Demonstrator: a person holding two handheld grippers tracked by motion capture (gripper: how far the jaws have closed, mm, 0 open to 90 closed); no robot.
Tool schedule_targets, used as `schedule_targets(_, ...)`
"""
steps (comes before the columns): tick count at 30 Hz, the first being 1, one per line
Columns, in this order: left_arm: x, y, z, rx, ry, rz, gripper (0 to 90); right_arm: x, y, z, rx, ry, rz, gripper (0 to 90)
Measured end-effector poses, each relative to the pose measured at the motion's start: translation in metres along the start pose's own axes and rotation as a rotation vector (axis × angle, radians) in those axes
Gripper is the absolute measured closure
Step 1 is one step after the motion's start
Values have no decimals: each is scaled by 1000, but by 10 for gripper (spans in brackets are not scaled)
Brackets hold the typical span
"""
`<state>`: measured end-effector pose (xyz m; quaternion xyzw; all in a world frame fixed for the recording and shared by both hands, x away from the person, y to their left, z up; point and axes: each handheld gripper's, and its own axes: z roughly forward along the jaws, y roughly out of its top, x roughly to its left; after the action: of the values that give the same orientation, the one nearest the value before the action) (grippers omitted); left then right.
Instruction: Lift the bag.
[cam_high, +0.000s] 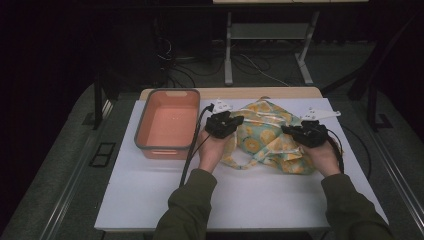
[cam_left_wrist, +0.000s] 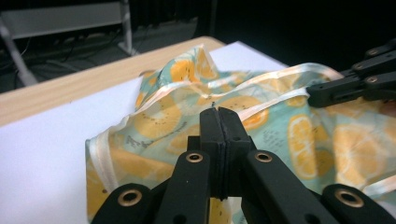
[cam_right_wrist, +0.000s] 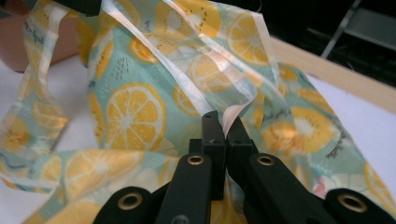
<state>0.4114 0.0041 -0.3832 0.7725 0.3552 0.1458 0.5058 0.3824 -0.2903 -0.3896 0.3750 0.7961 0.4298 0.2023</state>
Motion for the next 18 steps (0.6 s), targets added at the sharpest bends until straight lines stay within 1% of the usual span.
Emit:
schedule_targets(3,6,-6,13,30,22,-12,893,-5,-4,13,34,-4,8,895)
schedule_targets(4,6,-6,13,30,22,-12,893,-6,-5,18,42,-5,15,895)
schedule_targets(5,10,-9,19,53,34,-16,893,-8,-6,21,50,-6,19,895)
schedule_targets(6,11,-11,22,61,38,-22,893,-9,-7,25,53,-5,27,895)
schedule_targets(7,13,-13,25,71,42,-23,892,-10,-8,28,56,-5,36,895)
schedule_targets(10,15,-15,26,80,53,-16,873,-12,-9,36,70,-3,41,895)
schedule_targets(12,16,-14,24,93,44,-19,787,-12,-9,37,74,7,50,889)
schedule_targets(13,16,-14,24,93,44,-19,721,-13,-9,36,71,23,64,872)
schedule_targets(14,16,-14,22,95,34,-22,721,-13,-9,36,71,23,64,872)
schedule_targets(15,14,-13,15,92,18,-16,579,-15,-6,30,68,45,94,726)
schedule_targets(17,11,-10,6,78,11,-1,492,-17,-3,23,48,72,120,641)
schedule_targets(18,10,-9,2,67,1,3,435,-17,-1,17,32,89,134,578)
